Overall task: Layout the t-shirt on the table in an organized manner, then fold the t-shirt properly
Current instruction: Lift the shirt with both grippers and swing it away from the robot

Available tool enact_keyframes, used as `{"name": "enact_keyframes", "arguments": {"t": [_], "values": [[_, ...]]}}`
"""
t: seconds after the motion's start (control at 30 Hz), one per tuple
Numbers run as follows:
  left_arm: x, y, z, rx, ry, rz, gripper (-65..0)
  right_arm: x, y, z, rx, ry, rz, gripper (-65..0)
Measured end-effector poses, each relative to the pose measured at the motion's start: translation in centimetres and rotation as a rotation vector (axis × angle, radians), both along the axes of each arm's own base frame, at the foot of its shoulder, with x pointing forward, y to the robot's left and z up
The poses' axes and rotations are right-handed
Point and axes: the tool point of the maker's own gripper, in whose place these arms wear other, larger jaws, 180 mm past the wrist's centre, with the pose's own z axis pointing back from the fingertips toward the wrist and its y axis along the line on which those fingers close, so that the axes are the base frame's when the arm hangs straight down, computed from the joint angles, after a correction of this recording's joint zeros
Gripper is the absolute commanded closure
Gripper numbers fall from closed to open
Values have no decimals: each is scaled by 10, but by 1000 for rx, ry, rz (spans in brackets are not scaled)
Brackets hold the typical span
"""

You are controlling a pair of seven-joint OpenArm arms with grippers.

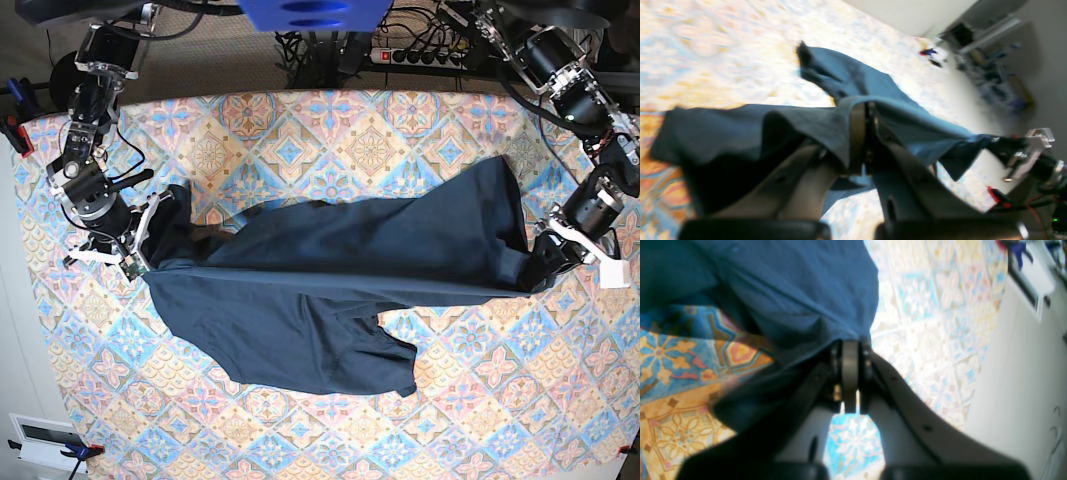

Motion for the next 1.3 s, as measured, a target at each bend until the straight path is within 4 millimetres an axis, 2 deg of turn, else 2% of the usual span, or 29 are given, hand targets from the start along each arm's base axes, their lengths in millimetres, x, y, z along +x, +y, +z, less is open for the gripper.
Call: {"name": "enact_keyframes", "arguments": {"t": [0.07,0.17,0.23,0.33,0.47,0.63,0.8,0.9,1.03,1.17,1.3], "values": [[4,2,5,11,-10,-3,0,-1,-9,4,2,-10,-23,0],[16,0,28,8,-79,-11,0,0,-20,16,56,-43,-61,0],[25,0,42,7,-126,-10,0,9,-20,39,144,-118,-60,0],[41,5,61,-5,-173,0,0,18,-29,82,247,-245,-40,0],[69,11,94,-46,-252,5,0,19,-49,120,345,-333,-64,-2],[112,3,121,-100,-270,-35,0,30,-61,183,335,-474,-8,-2],[144,-13,172,-89,-352,-69,0,38,-73,225,296,-558,9,-2],[170,-25,196,-105,-367,-77,0,60,-77,241,300,-562,24,-2],[193,-34,233,-134,-404,-95,0,88,-75,260,326,-560,51,-2],[216,-28,264,-187,-426,-69,0,123,-76,280,402,-546,66,-2],[234,-28,283,-238,-408,-63,0,152,-74,298,453,-516,77,-2]]}}
